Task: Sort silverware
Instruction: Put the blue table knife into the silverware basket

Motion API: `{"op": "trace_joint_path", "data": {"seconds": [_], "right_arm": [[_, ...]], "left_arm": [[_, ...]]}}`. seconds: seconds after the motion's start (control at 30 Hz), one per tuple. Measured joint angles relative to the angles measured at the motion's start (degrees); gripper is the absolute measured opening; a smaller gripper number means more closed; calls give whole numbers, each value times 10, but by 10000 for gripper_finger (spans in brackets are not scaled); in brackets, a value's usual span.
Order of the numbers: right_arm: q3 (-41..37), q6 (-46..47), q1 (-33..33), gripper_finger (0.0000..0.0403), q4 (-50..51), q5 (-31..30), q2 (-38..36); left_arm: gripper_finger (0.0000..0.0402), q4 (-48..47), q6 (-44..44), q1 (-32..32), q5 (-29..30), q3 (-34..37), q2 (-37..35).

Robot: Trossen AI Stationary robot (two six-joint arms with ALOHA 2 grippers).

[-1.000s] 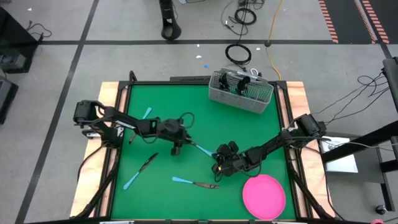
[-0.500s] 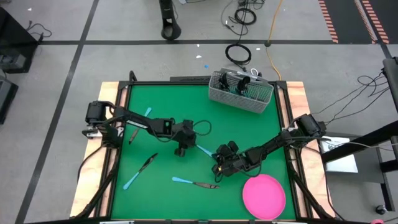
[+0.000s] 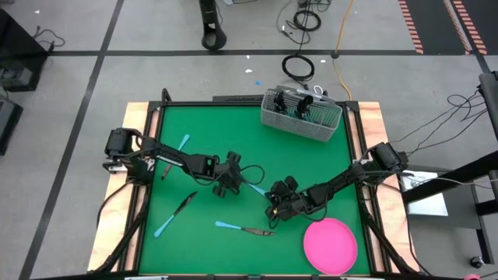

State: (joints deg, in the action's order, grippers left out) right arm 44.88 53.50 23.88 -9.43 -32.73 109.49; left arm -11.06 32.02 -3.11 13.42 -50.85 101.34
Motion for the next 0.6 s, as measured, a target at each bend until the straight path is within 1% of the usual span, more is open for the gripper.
{"op": "trace_joint_path", "data": {"seconds": [0.1, 0.17, 0.2, 0.33, 0.4, 0.47, 0.5, 0.53, 0.6], "right_arm": [[0, -2, 0, 0, 0, 0, 0], [0, -2, 0, 0, 0, 0, 0], [0, -2, 0, 0, 0, 0, 0], [0, -4, 0, 0, 0, 0, 0], [0, -8, 0, 0, 0, 0, 0], [0, -10, 0, 0, -1, 0, 0], [0, -12, 0, 0, -1, 0, 0], [0, -15, 0, 0, -1, 0, 0], [-1, -22, 0, 0, -4, 0, 0]], "left_arm": [[176, -8, -2, 0, 15, 0, 0], [176, -21, -40, 1, 4, 1, -5], [176, -27, -64, 5, -15, 2, -10], [176, -88, -138, 44, -135, 8, -53], [176, -105, -173, 78, -176, 22, -92], [176, -99, -224, 123, -199, 48, -137], [176, -102, -254, 146, -221, 65, -157], [176, -103, -288, 169, -253, 79, -172], [176, -92, -371, 222, -353, 111, -192]]}}
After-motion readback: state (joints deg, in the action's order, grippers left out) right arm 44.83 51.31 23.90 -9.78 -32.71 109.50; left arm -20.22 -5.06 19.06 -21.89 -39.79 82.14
